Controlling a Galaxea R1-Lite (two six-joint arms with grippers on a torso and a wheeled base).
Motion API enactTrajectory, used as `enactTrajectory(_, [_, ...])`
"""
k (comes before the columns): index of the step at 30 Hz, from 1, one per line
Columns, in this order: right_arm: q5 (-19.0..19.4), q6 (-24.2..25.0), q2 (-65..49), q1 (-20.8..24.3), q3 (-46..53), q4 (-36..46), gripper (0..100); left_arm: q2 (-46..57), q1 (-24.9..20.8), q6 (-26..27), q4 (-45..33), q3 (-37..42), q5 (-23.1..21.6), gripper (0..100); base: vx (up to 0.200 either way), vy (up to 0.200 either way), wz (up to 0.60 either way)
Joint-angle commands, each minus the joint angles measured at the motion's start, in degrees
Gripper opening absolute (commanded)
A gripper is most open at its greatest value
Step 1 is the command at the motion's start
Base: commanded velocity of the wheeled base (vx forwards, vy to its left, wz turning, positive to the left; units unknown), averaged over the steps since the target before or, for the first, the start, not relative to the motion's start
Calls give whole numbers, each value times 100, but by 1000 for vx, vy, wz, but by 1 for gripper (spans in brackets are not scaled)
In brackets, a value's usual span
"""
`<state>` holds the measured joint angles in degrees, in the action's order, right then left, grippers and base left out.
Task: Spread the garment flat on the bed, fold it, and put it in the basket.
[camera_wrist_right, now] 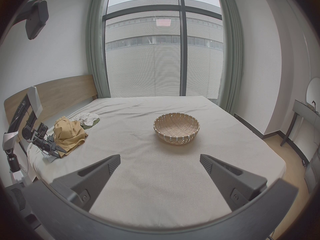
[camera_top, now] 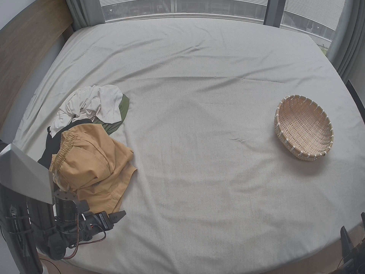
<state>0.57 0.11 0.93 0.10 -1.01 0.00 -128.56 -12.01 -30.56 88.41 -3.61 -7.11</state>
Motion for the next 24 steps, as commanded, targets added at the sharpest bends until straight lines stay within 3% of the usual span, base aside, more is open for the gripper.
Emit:
enactTrajectory(1, [4, -2, -93, 8, 101, 0, 100, -266, -47, -82, 19, -351, 34, 100, 0, 0, 0])
enactTrajectory(11, [4, -2, -93, 8, 101, 0, 100, -20, -91, -231, 28, -755, 52, 100, 0, 0, 0])
enactTrajectory(24, [4, -2, -93, 8, 101, 0, 100, 94, -82, -345, 28, -887, 465, 100, 0, 0, 0])
